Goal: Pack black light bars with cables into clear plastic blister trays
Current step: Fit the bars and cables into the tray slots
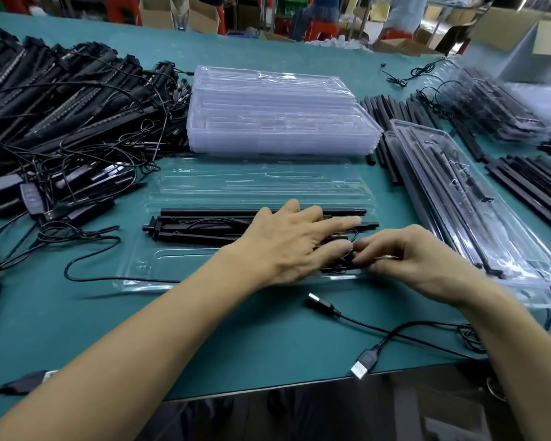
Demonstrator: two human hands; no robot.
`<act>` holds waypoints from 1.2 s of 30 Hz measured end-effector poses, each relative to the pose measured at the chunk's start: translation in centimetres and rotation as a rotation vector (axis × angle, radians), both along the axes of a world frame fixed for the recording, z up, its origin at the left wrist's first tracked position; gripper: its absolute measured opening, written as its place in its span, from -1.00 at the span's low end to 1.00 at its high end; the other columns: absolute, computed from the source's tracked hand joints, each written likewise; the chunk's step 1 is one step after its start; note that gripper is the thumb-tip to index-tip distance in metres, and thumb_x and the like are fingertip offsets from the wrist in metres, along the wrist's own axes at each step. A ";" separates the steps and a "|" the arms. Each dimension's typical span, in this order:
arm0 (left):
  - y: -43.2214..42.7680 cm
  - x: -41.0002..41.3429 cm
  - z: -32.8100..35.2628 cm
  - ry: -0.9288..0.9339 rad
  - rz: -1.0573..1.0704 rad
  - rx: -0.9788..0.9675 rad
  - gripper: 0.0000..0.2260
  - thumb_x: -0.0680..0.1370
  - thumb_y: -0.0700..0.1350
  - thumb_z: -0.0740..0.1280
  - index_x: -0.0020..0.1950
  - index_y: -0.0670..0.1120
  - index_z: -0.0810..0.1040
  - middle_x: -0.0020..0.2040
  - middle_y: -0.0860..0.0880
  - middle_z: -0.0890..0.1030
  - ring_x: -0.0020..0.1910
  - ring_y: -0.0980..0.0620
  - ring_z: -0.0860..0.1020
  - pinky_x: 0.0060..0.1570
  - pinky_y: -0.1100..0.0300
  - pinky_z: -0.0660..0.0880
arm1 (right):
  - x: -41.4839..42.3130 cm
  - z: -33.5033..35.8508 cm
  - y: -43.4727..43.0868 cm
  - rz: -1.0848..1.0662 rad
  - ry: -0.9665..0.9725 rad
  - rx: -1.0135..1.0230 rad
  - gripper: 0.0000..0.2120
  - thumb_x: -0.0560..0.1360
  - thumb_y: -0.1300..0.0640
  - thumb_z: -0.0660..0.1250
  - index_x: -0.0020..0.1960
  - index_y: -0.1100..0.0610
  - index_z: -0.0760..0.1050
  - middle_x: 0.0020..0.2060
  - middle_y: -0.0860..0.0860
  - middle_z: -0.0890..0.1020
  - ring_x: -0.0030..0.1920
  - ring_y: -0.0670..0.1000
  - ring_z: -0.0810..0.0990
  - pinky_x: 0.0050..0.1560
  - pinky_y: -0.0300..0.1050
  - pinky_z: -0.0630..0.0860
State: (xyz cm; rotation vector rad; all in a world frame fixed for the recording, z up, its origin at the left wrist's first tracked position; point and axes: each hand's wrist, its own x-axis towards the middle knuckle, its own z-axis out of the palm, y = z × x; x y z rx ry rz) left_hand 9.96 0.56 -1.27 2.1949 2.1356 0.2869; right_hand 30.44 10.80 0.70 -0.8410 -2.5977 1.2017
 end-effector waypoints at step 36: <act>-0.8 -0.5 -0.7 -0.345 0.022 0.143 -0.70 0.42 0.19 0.47 0.13 0.24 0.61 0.14 0.18 0.56 0.16 0.09 0.42 0.22 0.01 0.38 | -0.1 0.2 -0.8 0.024 -0.279 0.455 -0.82 0.55 0.08 0.37 0.12 -0.03 0.67 -0.06 -0.11 0.61 -0.01 -0.02 0.54 0.05 -0.11 0.42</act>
